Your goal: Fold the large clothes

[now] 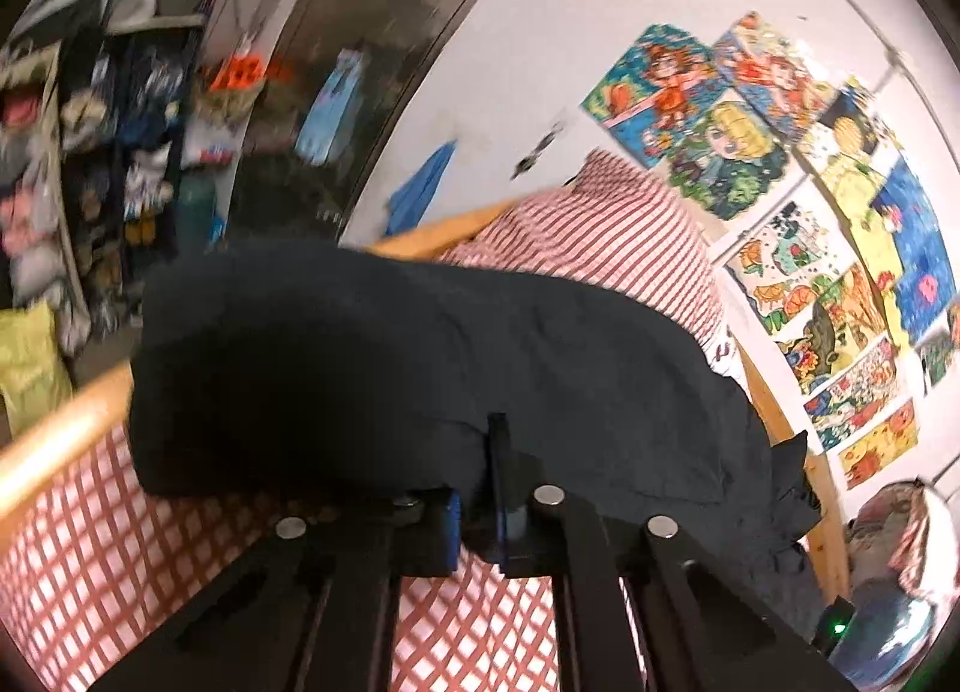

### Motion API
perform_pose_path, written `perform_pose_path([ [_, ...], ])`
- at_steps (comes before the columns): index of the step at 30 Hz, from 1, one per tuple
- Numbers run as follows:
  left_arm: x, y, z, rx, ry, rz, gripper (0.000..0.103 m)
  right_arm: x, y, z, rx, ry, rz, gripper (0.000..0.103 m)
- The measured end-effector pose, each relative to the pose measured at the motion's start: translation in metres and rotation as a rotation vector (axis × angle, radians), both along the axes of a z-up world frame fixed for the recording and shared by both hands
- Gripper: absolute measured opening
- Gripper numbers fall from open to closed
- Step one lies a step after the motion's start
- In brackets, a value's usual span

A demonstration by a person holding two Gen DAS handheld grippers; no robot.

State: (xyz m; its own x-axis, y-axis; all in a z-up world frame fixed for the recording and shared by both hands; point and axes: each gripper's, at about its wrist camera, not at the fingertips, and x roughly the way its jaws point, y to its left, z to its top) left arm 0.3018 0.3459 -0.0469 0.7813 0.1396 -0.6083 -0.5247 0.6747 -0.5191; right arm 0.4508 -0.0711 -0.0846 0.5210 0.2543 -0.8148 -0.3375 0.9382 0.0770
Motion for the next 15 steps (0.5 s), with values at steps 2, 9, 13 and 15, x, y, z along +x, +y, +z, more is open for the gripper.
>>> perform_pose_path([
  [2, 0.001, -0.007, 0.015, 0.066, -0.023, -0.018, 0.006, -0.002, -0.005, 0.003, 0.031, 0.001, -0.004, 0.086],
  [9, 0.016, -0.050, 0.102, 0.299, -0.132, -0.146, 0.006, -0.031, -0.048, 0.050, 0.182, -0.052, -0.036, 0.086],
  [13, 0.037, -0.107, 0.164, 0.444, -0.175, -0.327, 0.006, -0.051, -0.095, 0.068, 0.201, -0.062, -0.073, 0.086],
  [15, 0.045, -0.143, 0.186, 0.530, -0.181, -0.403, 0.006, -0.059, -0.122, 0.075, 0.203, -0.076, -0.108, 0.086],
])
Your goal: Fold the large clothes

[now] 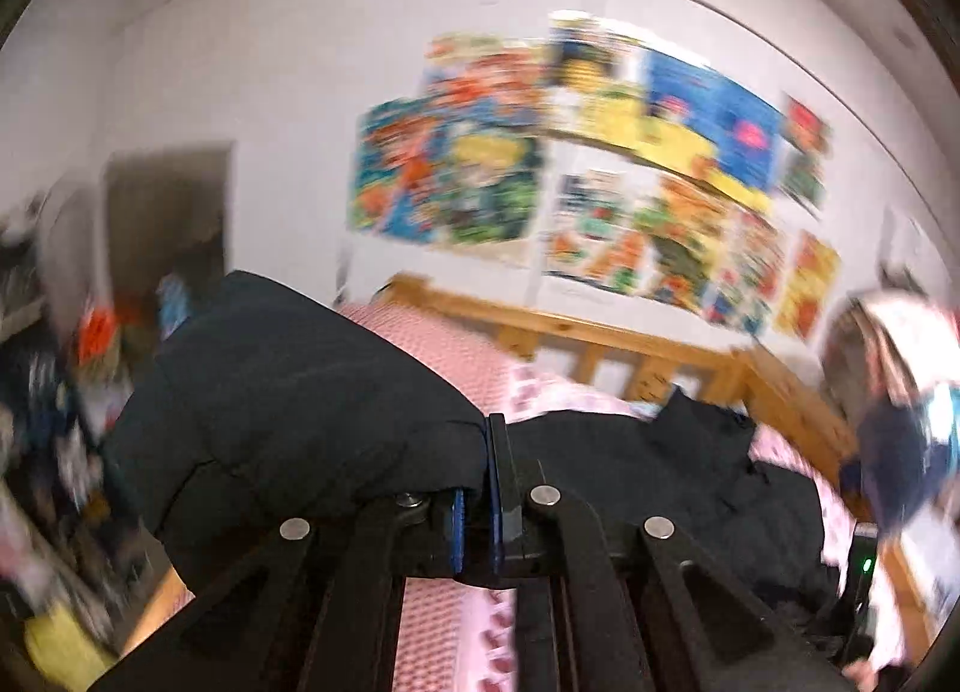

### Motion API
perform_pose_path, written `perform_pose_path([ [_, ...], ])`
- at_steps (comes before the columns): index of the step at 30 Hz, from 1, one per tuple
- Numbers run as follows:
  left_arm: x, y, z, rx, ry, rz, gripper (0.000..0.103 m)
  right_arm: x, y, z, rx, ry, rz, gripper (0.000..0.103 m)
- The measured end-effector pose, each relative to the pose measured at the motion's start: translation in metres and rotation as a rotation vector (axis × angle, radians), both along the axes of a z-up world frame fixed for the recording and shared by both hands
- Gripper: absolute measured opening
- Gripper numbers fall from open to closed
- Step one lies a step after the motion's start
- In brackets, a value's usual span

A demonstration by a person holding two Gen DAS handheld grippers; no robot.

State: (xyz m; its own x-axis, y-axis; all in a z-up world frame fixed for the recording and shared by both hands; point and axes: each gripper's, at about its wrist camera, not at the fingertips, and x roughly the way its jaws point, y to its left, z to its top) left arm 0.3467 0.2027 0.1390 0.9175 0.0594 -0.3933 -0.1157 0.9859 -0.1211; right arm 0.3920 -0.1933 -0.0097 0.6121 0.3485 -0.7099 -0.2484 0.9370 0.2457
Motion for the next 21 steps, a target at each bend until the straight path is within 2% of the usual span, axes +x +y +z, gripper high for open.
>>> perform_pose_path([
  [2, 0.009, -0.038, 0.015, 0.060, 0.000, -0.087, 0.006, -0.006, -0.028, 0.006, 0.010, -0.008, -0.036, 0.086],
  [4, 0.018, -0.077, 0.023, 0.089, 0.012, -0.173, 0.006, -0.009, -0.053, 0.010, 0.006, -0.023, -0.071, 0.086],
  [8, 0.034, -0.158, 0.016, 0.134, 0.045, -0.332, 0.006, -0.015, -0.102, 0.017, -0.013, -0.032, -0.137, 0.086],
  [11, 0.044, -0.212, -0.005, 0.171, 0.082, -0.442, 0.006, -0.022, -0.135, 0.015, -0.004, -0.031, -0.178, 0.086],
  [15, 0.056, -0.268, -0.040, 0.183, 0.166, -0.558, 0.006, -0.027, -0.172, 0.007, 0.011, -0.029, -0.229, 0.086],
  [21, 0.072, -0.304, -0.106, 0.155, 0.332, -0.649, 0.006, -0.026, -0.209, -0.010, 0.078, -0.021, -0.282, 0.086],
])
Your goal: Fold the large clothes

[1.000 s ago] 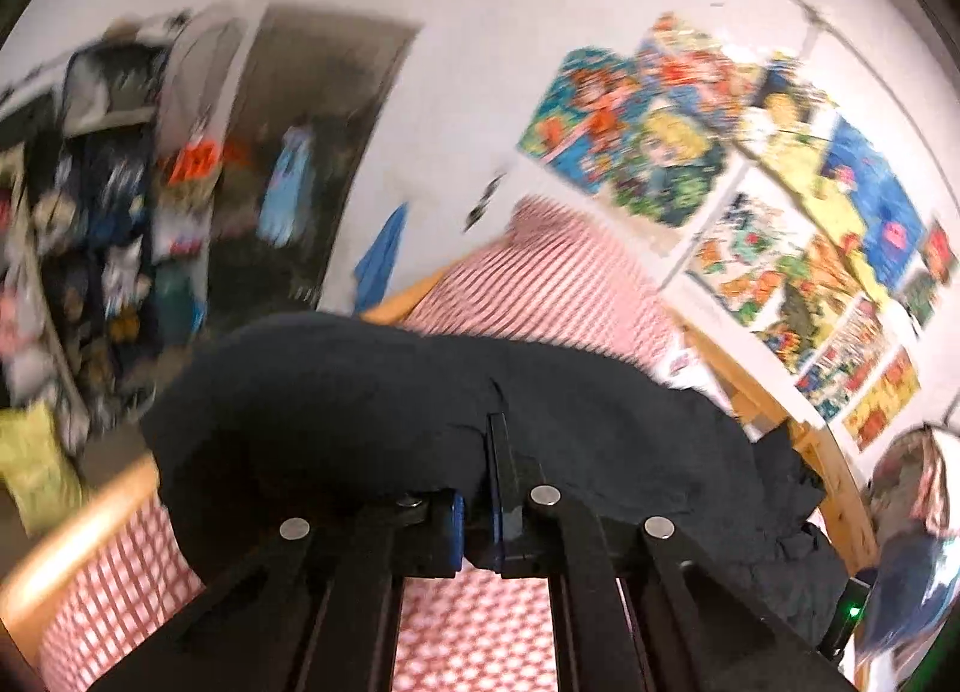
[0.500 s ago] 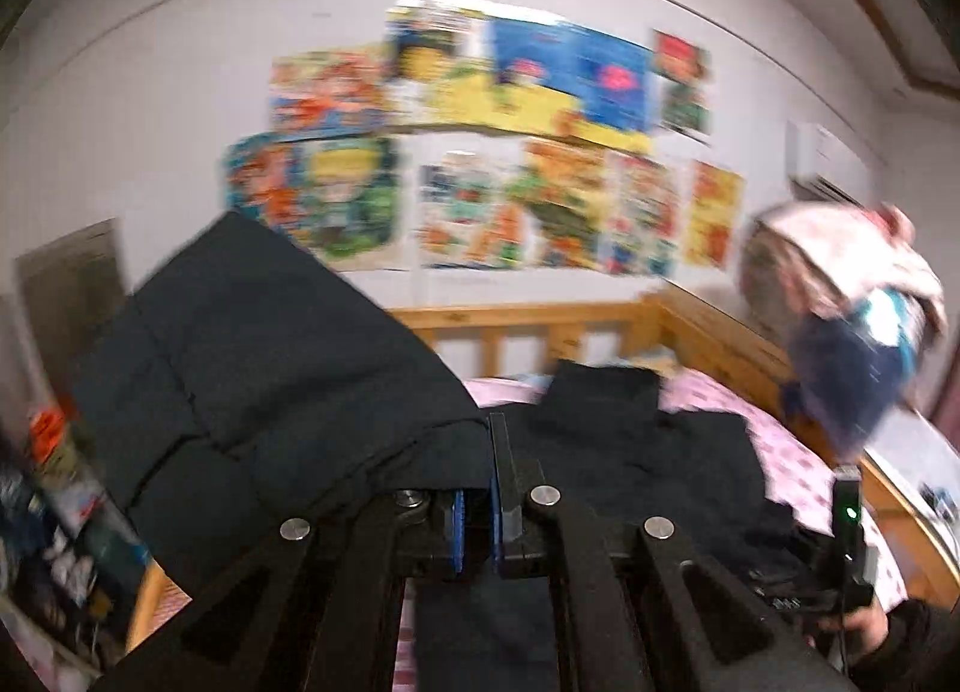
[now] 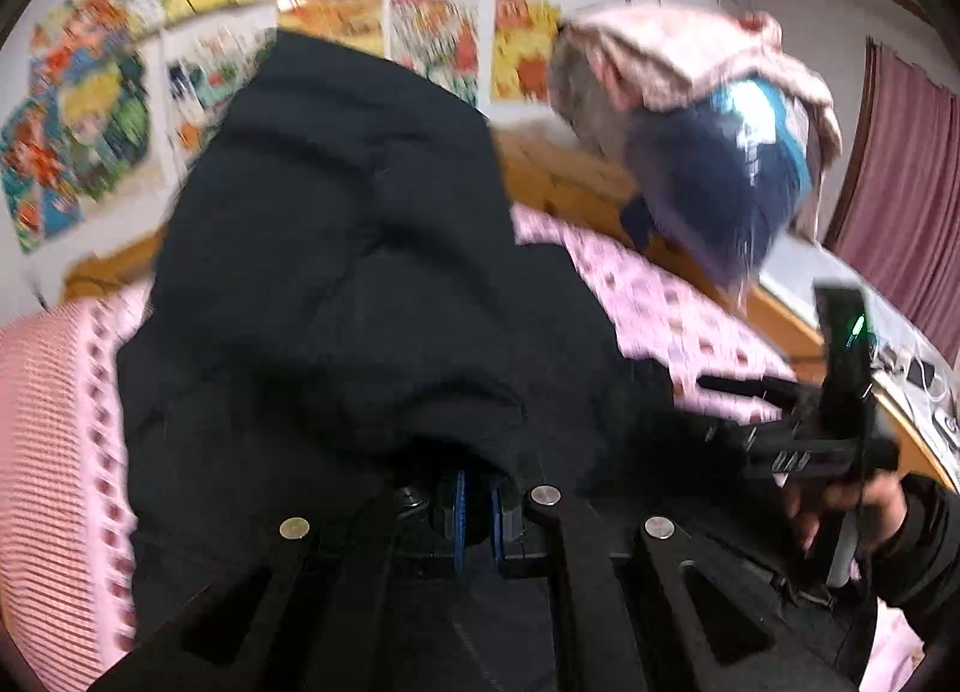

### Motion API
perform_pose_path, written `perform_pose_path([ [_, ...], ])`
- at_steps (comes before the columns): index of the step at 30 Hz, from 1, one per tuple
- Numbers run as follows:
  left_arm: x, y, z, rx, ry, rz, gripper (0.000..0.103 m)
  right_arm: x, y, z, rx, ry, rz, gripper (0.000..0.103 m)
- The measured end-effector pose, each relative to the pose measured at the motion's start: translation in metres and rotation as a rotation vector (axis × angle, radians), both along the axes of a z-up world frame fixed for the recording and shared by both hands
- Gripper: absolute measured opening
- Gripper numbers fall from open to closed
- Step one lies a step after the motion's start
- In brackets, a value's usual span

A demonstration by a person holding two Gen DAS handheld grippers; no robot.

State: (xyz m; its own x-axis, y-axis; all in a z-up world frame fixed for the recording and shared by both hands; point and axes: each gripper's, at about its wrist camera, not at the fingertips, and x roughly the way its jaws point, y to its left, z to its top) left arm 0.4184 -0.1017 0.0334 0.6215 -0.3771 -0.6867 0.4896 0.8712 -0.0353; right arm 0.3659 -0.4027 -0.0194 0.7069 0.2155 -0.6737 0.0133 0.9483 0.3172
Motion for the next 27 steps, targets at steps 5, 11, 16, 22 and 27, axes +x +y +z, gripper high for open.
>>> perform_pose_path([
  [5, 0.002, -0.006, -0.047, 0.034, 0.125, 0.005, 0.008, -0.002, -0.019, -0.015, 0.142, -0.009, -0.008, 0.086],
  [11, -0.006, -0.005, -0.062, 0.044, 0.192, -0.024, 0.014, 0.002, -0.022, -0.033, 0.352, -0.021, 0.046, 0.086],
  [16, -0.011, 0.010, -0.058, -0.029, 0.225, -0.052, 0.050, 0.009, -0.016, -0.053, 0.497, 0.022, 0.071, 0.086],
  [22, -0.014, 0.056, -0.049, -0.043, 0.200, 0.065, 0.073, 0.009, -0.010, -0.071, 0.585, 0.072, 0.082, 0.086],
  [27, 0.009, 0.101, -0.053, 0.022, 0.210, 0.312, 0.073, -0.002, -0.020, -0.079, 0.707, 0.043, 0.039, 0.086],
])
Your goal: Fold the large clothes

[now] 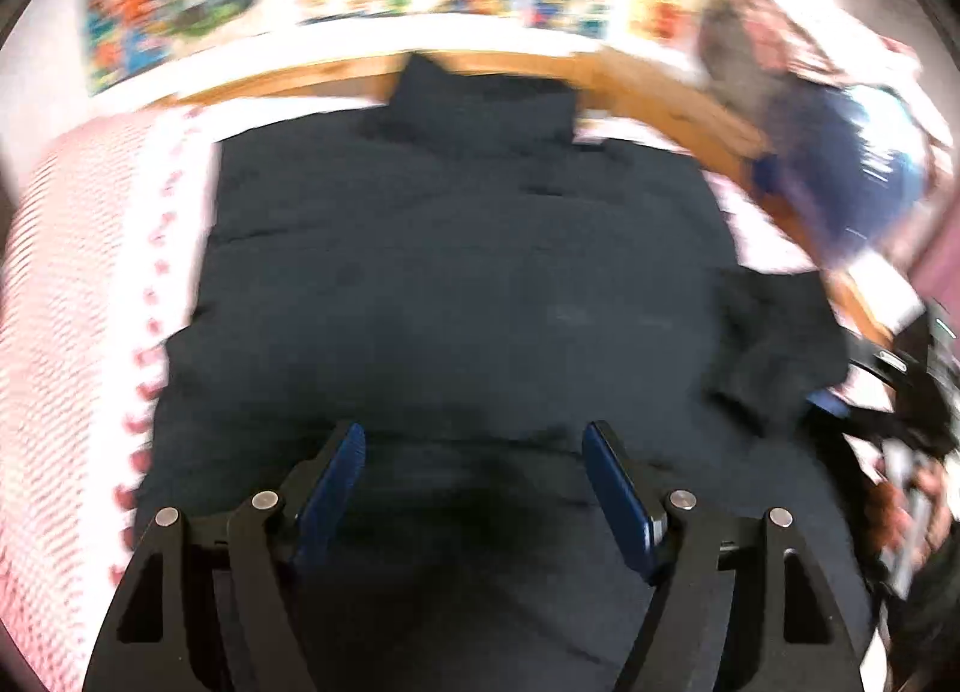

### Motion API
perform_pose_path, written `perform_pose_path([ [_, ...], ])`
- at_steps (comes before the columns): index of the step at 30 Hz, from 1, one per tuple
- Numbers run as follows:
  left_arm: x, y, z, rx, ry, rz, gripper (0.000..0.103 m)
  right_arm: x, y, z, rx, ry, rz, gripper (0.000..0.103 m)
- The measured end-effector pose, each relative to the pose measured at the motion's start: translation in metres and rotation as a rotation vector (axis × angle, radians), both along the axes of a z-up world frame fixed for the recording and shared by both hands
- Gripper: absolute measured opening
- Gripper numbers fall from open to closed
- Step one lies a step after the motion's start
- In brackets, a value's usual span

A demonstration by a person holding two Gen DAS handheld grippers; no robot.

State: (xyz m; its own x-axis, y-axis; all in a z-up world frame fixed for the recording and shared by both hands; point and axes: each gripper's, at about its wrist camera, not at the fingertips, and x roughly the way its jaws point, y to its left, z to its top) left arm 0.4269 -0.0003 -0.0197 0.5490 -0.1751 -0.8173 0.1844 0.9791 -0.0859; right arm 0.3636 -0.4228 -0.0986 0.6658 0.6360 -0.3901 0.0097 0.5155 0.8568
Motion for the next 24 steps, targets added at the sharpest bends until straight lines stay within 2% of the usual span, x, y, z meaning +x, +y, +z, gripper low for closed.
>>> perform_pose_path([
  [2, 0.011, 0.018, -0.003, -0.017, 0.024, 0.086, 0.073, -0.004, -0.001, -0.005, 0.029, 0.004, -0.015, 0.086],
  [5, 0.021, 0.036, -0.009, -0.077, 0.036, 0.151, 0.073, -0.003, -0.002, -0.008, 0.066, 0.010, -0.024, 0.086],
  [7, 0.024, 0.041, -0.014, -0.088, 0.038, 0.179, 0.073, 0.005, 0.004, -0.010, 0.028, 0.051, -0.027, 0.085],
  [8, 0.024, 0.041, -0.019, -0.089, 0.044, 0.184, 0.073, 0.009, 0.009, -0.012, -0.010, 0.075, -0.025, 0.081],
  [9, 0.025, 0.041, -0.023, -0.090, 0.052, 0.186, 0.073, 0.012, 0.014, -0.012, -0.048, 0.089, -0.022, 0.073],
  [11, 0.026, 0.042, -0.033, -0.093, 0.072, 0.190, 0.073, 0.017, 0.024, -0.012, -0.138, 0.119, -0.007, 0.032],
  [12, 0.028, 0.043, -0.038, -0.094, 0.080, 0.192, 0.073, 0.020, 0.029, -0.010, -0.202, 0.145, -0.006, 0.025],
  [13, 0.029, 0.044, -0.040, -0.097, 0.083, 0.194, 0.073, 0.023, 0.032, -0.007, -0.235, 0.145, -0.008, 0.013],
  [14, 0.028, 0.045, -0.041, -0.103, 0.084, 0.196, 0.073, 0.025, 0.034, -0.001, -0.272, 0.124, -0.008, 0.009],
  [16, 0.028, 0.047, -0.038, -0.109, 0.073, 0.198, 0.073, 0.028, 0.036, 0.015, -0.350, 0.079, -0.017, 0.006],
  [18, 0.026, 0.045, -0.028, -0.100, 0.032, 0.191, 0.073, 0.031, 0.038, 0.043, -0.476, 0.008, -0.050, 0.006],
  [21, 0.027, 0.036, -0.013, -0.074, -0.041, 0.166, 0.073, 0.042, 0.045, 0.072, -0.643, -0.047, -0.090, 0.006],
  [22, 0.029, 0.031, -0.009, -0.060, -0.058, 0.158, 0.073, 0.046, 0.046, 0.075, -0.676, -0.048, -0.084, 0.006],
  [24, 0.036, 0.024, -0.002, -0.038, -0.076, 0.147, 0.073, 0.063, 0.050, 0.077, -0.748, 0.007, -0.064, 0.009],
])
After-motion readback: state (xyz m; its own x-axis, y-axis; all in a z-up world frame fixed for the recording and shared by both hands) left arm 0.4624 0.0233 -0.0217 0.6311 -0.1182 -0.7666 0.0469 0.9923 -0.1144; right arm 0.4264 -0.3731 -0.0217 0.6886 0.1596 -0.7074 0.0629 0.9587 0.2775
